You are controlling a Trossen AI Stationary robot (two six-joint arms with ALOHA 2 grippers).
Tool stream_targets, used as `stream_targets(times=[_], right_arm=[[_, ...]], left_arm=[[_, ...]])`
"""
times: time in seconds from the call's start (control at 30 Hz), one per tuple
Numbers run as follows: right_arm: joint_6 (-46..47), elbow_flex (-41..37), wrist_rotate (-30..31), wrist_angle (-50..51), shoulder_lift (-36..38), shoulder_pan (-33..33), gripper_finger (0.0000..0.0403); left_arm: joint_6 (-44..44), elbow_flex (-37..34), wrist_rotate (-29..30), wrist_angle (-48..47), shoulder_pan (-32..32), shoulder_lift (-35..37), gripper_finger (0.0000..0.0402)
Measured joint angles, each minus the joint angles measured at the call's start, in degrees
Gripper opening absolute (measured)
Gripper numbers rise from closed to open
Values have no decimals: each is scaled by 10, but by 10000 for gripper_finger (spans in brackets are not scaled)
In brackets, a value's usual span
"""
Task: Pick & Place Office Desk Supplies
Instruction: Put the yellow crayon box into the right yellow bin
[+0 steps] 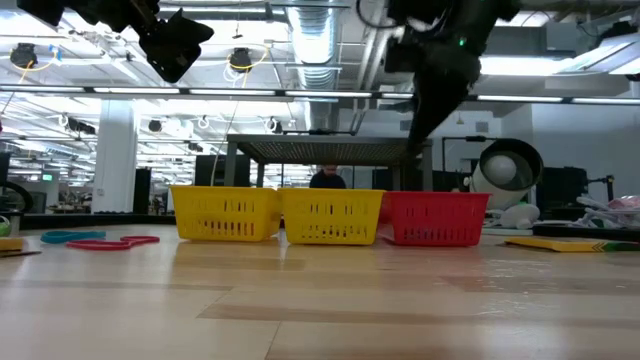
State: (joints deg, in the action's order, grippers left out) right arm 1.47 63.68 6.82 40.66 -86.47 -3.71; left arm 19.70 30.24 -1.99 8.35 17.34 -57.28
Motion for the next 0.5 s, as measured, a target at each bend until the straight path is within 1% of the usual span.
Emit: stream_targets(times=[0.3, 0.37, 0.5], right_arm=[[29, 0, 8, -10, 73, 24, 209], [30, 0, 12, -10, 82, 32, 209], [31, 0, 40, -13, 86, 47, 209]], left_arm=[[-1, 0, 0, -3, 0, 0, 254], [-1, 0, 0, -3, 0, 0, 254], [-1, 0, 0, -3, 0, 0, 254]])
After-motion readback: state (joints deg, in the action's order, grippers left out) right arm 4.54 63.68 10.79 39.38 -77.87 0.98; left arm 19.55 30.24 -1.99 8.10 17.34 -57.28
